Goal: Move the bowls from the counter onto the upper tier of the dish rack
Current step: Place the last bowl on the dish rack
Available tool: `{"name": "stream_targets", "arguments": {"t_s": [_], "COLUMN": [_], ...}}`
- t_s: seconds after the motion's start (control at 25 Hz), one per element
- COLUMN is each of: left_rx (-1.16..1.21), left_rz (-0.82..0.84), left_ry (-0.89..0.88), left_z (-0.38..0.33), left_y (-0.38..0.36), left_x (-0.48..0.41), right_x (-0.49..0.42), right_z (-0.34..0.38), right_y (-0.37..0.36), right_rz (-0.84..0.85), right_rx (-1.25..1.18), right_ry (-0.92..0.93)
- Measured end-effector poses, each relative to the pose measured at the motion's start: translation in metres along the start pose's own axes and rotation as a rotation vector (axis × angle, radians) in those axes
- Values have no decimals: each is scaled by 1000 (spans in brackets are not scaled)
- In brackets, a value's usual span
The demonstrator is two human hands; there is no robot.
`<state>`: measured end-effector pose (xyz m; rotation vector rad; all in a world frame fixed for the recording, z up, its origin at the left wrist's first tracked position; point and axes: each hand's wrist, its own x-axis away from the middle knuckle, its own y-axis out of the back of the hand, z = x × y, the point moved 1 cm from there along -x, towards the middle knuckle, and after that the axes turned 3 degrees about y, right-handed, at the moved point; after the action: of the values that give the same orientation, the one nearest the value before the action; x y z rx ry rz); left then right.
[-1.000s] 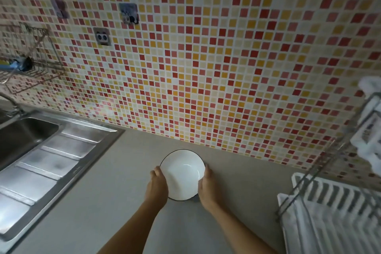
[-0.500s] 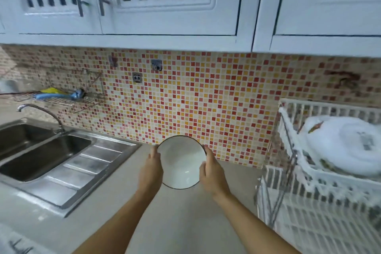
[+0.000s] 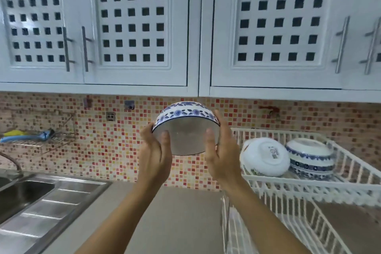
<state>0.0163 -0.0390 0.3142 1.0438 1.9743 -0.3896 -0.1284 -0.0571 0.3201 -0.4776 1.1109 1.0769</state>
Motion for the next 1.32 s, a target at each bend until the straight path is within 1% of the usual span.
{"name": "stream_targets", "arguments": {"t_s": [0.04,0.12,0.24,0.32,0.44,0.56,0.64,0.8,0.88,0.96,1.08,1.16,1.24,1.32], "left_rx": [51,121,281,389,471,515,474,302,225,126,28,-105,-211,-242], "left_rz": [18,69,189,290,500,720,817,937,1014,1072,1051,1000,963,949], "left_ry": [-48,-84,-2,84,151,189,158,11,-16,-38,-34,-97,-176,-175], "left_z": [-13,-31,-58,-76,-100,-120,-134,-142,-135,-125,-114,-109,-109,-110], "left_y": [-7,-28,-70,-99,-154,-208,-234,-279,-299,-313,-330,-341,-350,-355], "left_x": [-1,1,9,11,11,16,22,24,21,22,32,38,44,49], "right_x": [-2,-5,-10,-13,-17,-20,-21,-29,-32,-37,-44,-45,-43,-38], "right_z": [2,-2,-24,-40,-79,-119,-141,-184,-208,-223,-241,-256,-270,-281], "right_y": [17,53,108,142,203,266,299,344,360,367,368,364,359,354], "right_rz": [-30,-72,-85,-41,35,137,218,279,363,452,624,729,788,804], "right_rx": [-64,-157,-168,-189,-227,-164,-119,-131,-54,86,278,381,436,429], "right_ry": [-6,-32,-99,-145,-209,-264,-263,-247,-205,-171,-140,-162,-166,-185]}}
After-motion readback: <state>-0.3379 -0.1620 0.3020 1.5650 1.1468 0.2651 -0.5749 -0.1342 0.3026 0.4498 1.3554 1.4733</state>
